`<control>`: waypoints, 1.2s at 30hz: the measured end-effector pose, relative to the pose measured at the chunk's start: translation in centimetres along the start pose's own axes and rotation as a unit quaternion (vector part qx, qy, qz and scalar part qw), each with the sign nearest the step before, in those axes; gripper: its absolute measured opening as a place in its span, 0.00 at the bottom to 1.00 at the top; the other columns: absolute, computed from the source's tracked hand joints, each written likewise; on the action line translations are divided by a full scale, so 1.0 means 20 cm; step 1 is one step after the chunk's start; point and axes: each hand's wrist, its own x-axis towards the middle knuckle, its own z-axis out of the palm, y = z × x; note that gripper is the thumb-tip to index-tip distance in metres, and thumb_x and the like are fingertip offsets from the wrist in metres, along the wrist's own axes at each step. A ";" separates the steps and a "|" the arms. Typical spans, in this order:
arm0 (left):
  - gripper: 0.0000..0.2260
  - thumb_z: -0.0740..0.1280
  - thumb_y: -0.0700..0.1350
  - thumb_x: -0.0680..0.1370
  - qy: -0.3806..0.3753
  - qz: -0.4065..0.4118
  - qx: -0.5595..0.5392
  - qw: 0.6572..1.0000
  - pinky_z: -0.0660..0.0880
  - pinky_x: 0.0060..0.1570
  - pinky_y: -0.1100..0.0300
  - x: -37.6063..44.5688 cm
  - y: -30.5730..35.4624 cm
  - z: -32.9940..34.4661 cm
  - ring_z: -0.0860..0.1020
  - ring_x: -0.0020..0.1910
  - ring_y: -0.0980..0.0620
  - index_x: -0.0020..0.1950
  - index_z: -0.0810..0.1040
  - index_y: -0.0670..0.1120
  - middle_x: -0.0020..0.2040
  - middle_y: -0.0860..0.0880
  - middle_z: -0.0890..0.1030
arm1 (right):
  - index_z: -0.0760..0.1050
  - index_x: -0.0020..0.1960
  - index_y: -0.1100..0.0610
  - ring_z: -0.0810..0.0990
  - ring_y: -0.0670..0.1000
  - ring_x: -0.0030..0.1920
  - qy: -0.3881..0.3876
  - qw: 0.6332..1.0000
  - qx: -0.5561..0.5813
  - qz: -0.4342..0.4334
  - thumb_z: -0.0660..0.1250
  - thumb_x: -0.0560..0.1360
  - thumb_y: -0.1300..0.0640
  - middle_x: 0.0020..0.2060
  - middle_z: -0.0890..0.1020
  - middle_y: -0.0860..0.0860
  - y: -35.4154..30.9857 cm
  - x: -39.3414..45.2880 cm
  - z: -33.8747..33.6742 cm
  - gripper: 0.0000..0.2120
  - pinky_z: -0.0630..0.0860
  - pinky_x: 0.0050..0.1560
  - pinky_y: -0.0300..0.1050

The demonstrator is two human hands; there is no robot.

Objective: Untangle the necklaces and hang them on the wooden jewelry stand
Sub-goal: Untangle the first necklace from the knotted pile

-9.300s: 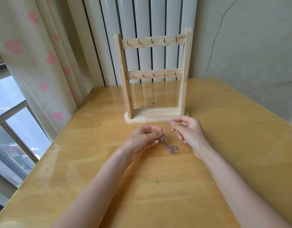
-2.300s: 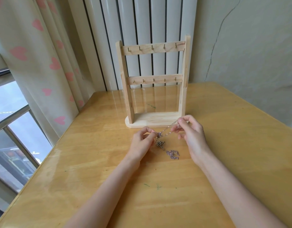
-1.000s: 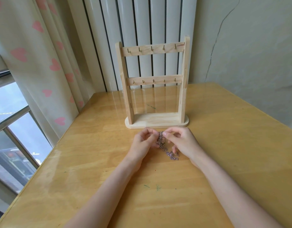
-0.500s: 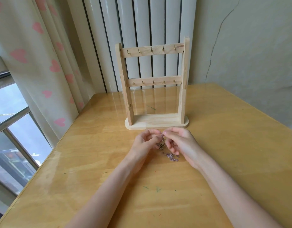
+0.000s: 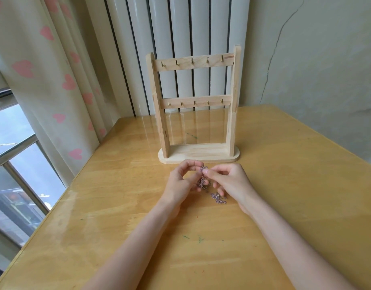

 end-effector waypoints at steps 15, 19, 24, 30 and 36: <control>0.05 0.67 0.42 0.76 -0.006 -0.013 0.044 0.999 0.73 0.37 0.62 0.00 -0.01 0.00 0.76 0.34 0.55 0.48 0.79 0.41 0.34 0.47 0.79 | 0.77 0.40 0.60 0.67 0.47 0.27 -0.028 0.993 0.108 0.039 0.67 0.74 0.63 0.28 0.73 0.50 0.00 0.01 -0.02 0.04 0.62 0.23 0.37; 0.03 0.67 0.45 0.75 -0.040 -0.047 -0.040 0.997 0.72 0.34 0.67 -0.01 0.01 -0.01 0.76 0.31 0.58 0.44 0.78 0.46 0.36 0.43 0.76 | 0.76 0.41 0.61 0.71 0.45 0.28 -0.084 0.970 0.222 0.058 0.65 0.74 0.65 0.31 0.75 0.51 -0.02 0.01 -0.04 0.04 0.63 0.22 0.35; 0.05 0.64 0.43 0.78 -0.025 -0.055 -0.027 0.998 0.71 0.30 0.66 -0.01 0.02 0.00 0.76 0.28 0.57 0.43 0.76 0.45 0.31 0.48 0.78 | 0.75 0.39 0.61 0.73 0.47 0.32 -0.085 0.983 0.152 0.054 0.65 0.74 0.66 0.35 0.76 0.56 -0.02 0.01 -0.04 0.06 0.65 0.24 0.37; 0.06 0.61 0.42 0.80 0.007 -0.030 0.002 1.000 0.72 0.32 0.64 -0.02 0.02 0.00 0.75 0.26 0.57 0.42 0.70 0.46 0.32 0.50 0.75 | 0.71 0.37 0.62 0.73 0.48 0.28 -0.008 0.985 0.168 0.030 0.64 0.72 0.73 0.28 0.76 0.55 -0.02 0.01 -0.05 0.09 0.70 0.29 0.36; 0.08 0.61 0.42 0.79 0.023 -0.028 -0.015 0.999 0.74 0.36 0.67 0.00 0.01 0.01 0.74 0.34 0.56 0.40 0.73 0.46 0.33 0.53 0.76 | 0.70 0.41 0.59 0.70 0.48 0.31 -0.013 0.966 0.253 0.046 0.59 0.73 0.72 0.31 0.72 0.52 -0.02 0.02 -0.05 0.10 0.68 0.30 0.39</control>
